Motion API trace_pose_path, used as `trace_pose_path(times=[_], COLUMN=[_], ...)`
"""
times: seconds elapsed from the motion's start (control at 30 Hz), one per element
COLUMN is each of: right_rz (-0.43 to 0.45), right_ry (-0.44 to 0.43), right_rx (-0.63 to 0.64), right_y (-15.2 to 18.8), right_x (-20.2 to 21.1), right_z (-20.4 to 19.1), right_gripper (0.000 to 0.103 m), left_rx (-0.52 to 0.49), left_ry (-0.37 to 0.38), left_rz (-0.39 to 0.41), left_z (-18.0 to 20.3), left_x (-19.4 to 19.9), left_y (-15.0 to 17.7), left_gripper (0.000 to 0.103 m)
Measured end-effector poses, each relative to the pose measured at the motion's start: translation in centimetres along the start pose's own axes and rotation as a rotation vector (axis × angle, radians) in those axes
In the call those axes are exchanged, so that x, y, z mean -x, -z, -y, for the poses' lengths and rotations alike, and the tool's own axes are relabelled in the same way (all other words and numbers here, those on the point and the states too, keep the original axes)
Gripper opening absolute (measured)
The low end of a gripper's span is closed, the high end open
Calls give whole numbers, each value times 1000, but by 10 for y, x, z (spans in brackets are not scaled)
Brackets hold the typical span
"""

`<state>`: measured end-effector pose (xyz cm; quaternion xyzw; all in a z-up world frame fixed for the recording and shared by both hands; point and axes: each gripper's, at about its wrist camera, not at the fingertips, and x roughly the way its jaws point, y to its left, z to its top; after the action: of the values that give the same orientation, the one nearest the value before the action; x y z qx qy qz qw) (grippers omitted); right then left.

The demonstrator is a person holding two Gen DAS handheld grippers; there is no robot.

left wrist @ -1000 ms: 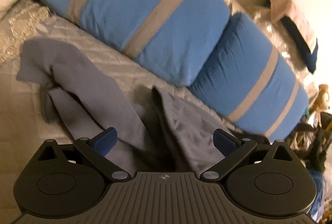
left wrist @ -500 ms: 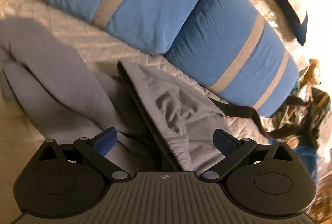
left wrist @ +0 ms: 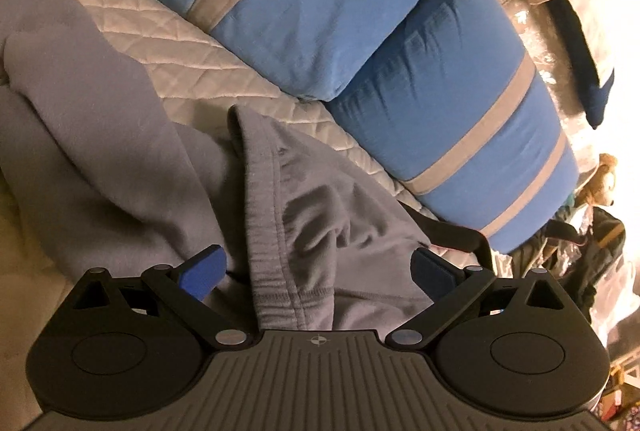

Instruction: Fold clothes

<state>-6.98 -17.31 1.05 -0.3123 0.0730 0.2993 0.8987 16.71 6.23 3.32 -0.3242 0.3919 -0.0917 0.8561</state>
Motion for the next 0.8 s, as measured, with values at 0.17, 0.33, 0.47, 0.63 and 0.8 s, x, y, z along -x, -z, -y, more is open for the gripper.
trace_pose_path(times=[0.17,0.33,0.47,0.63,0.8], right_rz=[13,-24,-13,13,41], right_ry=[37,98,95,103,131], right_rx=[299,467,399,255,88], right_y=[-4,2,-1,-7,-6], right_x=[-29,-60,-57,-45,-27], right_z=[-43,-70,-62,-43,-13], right_gripper=[66,14,9,8,8], left_rx=[17,41,60,131,202], left_ry=[-16,-20,-15,6,3], left_rz=[-4,-5,-23,-24,-36], left_z=[-6,-14,-18,-32,-43], left_x=[-3,-4,-9,-16,-23], left_y=[-6,-11,-13,-17,-20], left_gripper=[100,100,100,100,100])
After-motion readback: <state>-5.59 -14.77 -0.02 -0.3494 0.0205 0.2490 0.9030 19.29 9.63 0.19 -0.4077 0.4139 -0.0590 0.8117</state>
